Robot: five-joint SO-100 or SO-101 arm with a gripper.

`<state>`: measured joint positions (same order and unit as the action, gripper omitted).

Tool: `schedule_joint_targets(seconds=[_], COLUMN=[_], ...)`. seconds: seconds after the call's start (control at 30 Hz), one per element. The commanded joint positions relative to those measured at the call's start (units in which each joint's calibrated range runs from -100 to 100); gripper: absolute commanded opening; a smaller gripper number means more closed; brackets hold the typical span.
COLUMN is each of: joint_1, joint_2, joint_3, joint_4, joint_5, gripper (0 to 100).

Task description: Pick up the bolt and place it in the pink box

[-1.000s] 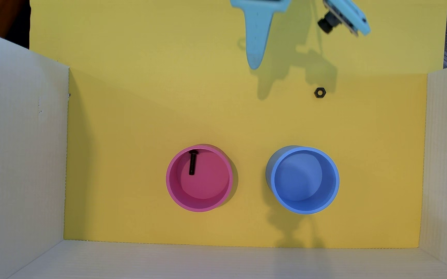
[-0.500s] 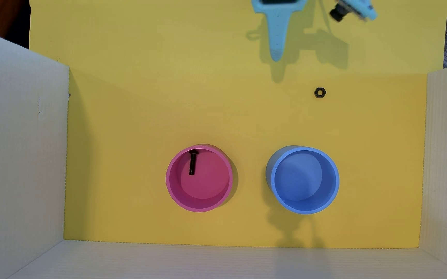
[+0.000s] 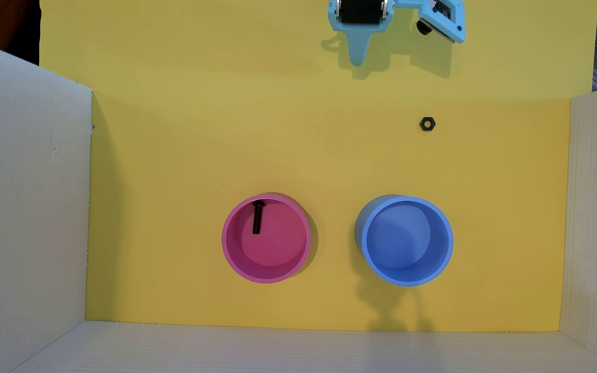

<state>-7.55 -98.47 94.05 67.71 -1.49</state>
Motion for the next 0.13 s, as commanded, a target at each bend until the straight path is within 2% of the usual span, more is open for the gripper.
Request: schedule_joint_targets(seconds=[0.0, 0.1], joint_1=[0.3, 0.3], joint_2=[0.2, 0.2], joint_3=[-0.3, -0.3], joint_4=[0.0, 0.0], joint_5=[-0.2, -0.2], gripper=[2, 2])
